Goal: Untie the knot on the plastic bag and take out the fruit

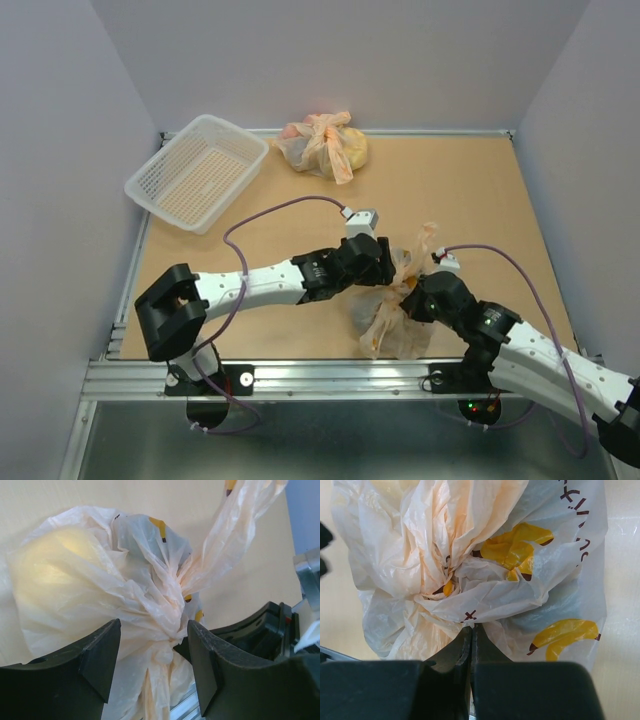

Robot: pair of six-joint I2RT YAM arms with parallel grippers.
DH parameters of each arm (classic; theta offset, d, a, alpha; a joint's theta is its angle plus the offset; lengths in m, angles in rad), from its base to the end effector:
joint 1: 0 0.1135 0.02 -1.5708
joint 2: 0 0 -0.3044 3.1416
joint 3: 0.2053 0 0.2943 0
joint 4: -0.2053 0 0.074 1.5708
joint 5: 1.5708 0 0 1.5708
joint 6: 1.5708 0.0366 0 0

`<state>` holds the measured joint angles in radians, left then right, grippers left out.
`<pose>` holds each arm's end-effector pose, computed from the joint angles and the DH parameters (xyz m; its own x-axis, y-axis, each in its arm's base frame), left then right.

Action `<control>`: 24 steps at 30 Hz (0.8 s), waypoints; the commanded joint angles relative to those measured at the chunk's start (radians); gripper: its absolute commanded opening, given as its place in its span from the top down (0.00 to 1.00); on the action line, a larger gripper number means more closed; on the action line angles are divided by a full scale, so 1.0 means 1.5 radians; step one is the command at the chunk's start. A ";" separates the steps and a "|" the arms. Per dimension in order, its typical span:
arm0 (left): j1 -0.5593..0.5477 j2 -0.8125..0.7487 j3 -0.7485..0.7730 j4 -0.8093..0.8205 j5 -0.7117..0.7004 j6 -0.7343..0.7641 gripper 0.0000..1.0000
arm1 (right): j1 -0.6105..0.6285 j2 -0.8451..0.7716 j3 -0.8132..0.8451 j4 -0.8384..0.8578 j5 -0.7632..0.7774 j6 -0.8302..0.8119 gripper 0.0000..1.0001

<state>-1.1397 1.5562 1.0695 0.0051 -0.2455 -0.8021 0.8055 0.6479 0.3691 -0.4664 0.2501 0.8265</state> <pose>0.1733 -0.3554 0.2854 -0.7033 -0.1395 -0.6970 0.4110 0.7203 -0.5588 0.1113 0.1028 0.2014 -0.7395 0.2589 -0.6213 -0.0424 0.9033 0.4269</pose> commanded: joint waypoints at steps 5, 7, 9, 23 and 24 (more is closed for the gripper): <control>-0.033 0.106 0.083 -0.024 -0.035 -0.082 0.41 | -0.001 0.002 0.001 0.021 0.024 -0.010 1.00; -0.034 0.129 0.088 -0.033 -0.052 -0.099 0.58 | -0.001 -0.002 0.002 0.024 0.022 -0.012 1.00; -0.034 0.135 0.082 -0.036 -0.069 -0.111 0.81 | -0.001 -0.009 0.002 0.021 0.022 -0.012 1.00; 0.134 -0.139 -0.155 -0.051 -0.116 -0.107 1.00 | -0.001 -0.057 0.020 -0.011 0.134 0.021 1.00; 0.145 -0.183 -0.172 -0.053 -0.114 -0.103 1.00 | -0.001 -0.059 0.030 -0.020 0.161 0.022 1.00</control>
<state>-0.9874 1.4292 0.8852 -0.0292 -0.3351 -0.9920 0.8059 0.5632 0.3695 -0.4374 0.3347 0.8497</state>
